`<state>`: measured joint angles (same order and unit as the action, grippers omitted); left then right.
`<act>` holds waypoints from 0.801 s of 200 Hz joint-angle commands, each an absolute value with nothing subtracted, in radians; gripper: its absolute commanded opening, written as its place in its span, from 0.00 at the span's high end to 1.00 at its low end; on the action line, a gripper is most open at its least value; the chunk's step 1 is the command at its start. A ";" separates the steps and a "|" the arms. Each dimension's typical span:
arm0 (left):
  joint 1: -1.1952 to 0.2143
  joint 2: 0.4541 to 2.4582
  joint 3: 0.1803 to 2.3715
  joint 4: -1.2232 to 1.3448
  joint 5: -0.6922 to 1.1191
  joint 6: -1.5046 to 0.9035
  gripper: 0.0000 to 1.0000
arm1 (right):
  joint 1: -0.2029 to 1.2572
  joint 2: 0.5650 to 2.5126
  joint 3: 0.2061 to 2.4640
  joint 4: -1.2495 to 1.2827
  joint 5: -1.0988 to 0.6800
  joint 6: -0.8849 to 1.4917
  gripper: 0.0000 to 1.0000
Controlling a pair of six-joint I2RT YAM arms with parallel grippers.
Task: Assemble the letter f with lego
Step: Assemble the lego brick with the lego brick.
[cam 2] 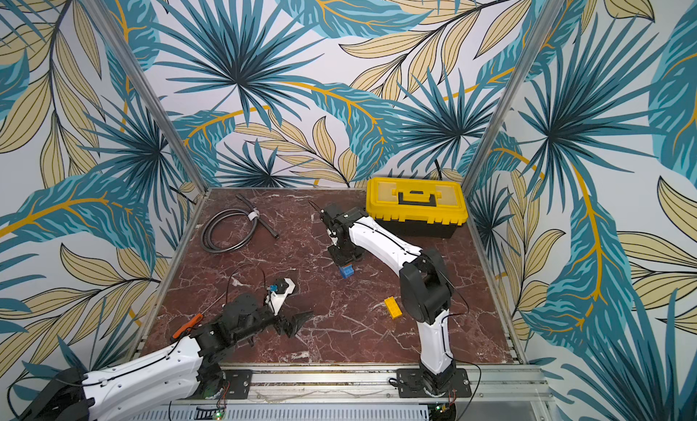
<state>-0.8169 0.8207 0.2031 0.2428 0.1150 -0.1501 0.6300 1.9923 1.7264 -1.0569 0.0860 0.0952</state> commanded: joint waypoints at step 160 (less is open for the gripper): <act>-0.820 0.827 0.195 0.252 0.110 -0.156 0.00 | 0.661 2.048 1.683 -1.092 0.153 0.090 0.77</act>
